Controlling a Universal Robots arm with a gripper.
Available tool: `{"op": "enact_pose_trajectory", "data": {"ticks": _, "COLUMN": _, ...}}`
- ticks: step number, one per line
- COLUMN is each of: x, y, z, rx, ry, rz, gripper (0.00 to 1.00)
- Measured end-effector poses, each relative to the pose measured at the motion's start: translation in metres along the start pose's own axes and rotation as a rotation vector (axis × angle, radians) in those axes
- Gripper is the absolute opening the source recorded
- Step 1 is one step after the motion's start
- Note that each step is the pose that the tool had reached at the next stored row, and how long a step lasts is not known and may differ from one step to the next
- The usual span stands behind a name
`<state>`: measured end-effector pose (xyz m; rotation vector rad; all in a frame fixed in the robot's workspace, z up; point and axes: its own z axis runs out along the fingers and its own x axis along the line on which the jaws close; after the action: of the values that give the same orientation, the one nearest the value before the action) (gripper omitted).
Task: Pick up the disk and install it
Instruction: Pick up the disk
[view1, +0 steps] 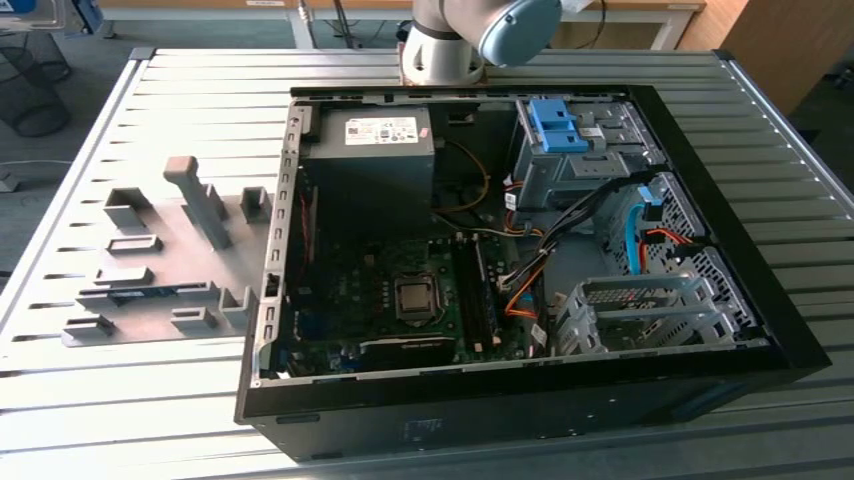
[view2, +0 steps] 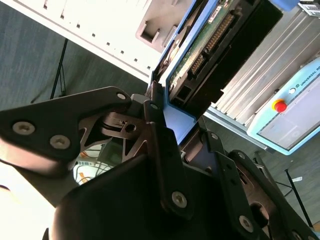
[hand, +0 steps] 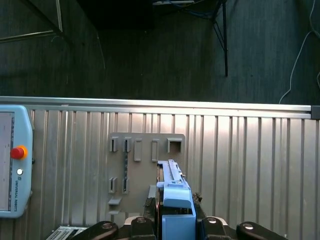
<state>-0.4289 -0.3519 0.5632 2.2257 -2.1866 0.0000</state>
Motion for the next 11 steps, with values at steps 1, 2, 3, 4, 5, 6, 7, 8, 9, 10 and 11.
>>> {"op": "enact_pose_trajectory", "data": {"ticks": 1, "x": 0.0, "y": -0.0005, "z": 0.0, "rx": 0.0, "ry": 0.0, "rz": 0.0, "gripper": 0.37}}
{"op": "enact_pose_trajectory", "data": {"ticks": 2, "x": 0.0, "y": -0.0011, "z": 0.0, "rx": 0.0, "ry": 0.0, "rz": 0.0, "gripper": 0.37}}
{"op": "enact_pose_trajectory", "data": {"ticks": 3, "x": 0.0, "y": -0.0018, "z": 0.0, "rx": -0.0001, "ry": 0.0, "rz": 0.0, "gripper": 0.37}}
{"op": "enact_pose_trajectory", "data": {"ticks": 4, "x": 0.0001, "y": -0.0025, "z": -0.0001, "rx": 0.0, "ry": 0.0, "rz": 0.0, "gripper": 0.37}}
{"op": "enact_pose_trajectory", "data": {"ticks": 5, "x": 0.0001, "y": -0.0035, "z": -0.0001, "rx": -0.0001, "ry": 0.0, "rz": 0.0, "gripper": 0.37}}
{"op": "enact_pose_trajectory", "data": {"ticks": 6, "x": 0.0001, "y": -0.0046, "z": -0.0002, "rx": -0.0002, "ry": 0.0001, "rz": 0.0, "gripper": 0.37}}
{"op": "enact_pose_trajectory", "data": {"ticks": 7, "x": 0.0001, "y": -0.0058, "z": -0.0001, "rx": -0.0001, "ry": 0.0, "rz": 0.0, "gripper": 0.37}}
{"op": "enact_pose_trajectory", "data": {"ticks": 8, "x": 0.0001, "y": -0.0069, "z": -0.0001, "rx": -0.0001, "ry": 0.0, "rz": 0.0, "gripper": 0.37}}
{"op": "enact_pose_trajectory", "data": {"ticks": 9, "x": 0.0002, "y": -0.0082, "z": -0.0001, "rx": -0.0001, "ry": 0.0, "rz": 0.0, "gripper": 0.37}}
{"op": "enact_pose_trajectory", "data": {"ticks": 10, "x": 0.0002, "y": -0.0094, "z": -0.0002, "rx": 0.0, "ry": 0.0, "rz": 0.0, "gripper": 0.37}}
{"op": "enact_pose_trajectory", "data": {"ticks": 11, "x": 0.0002, "y": -0.0105, "z": -0.0002, "rx": 0.0, "ry": 0.0, "rz": 0.0, "gripper": 0.37}}
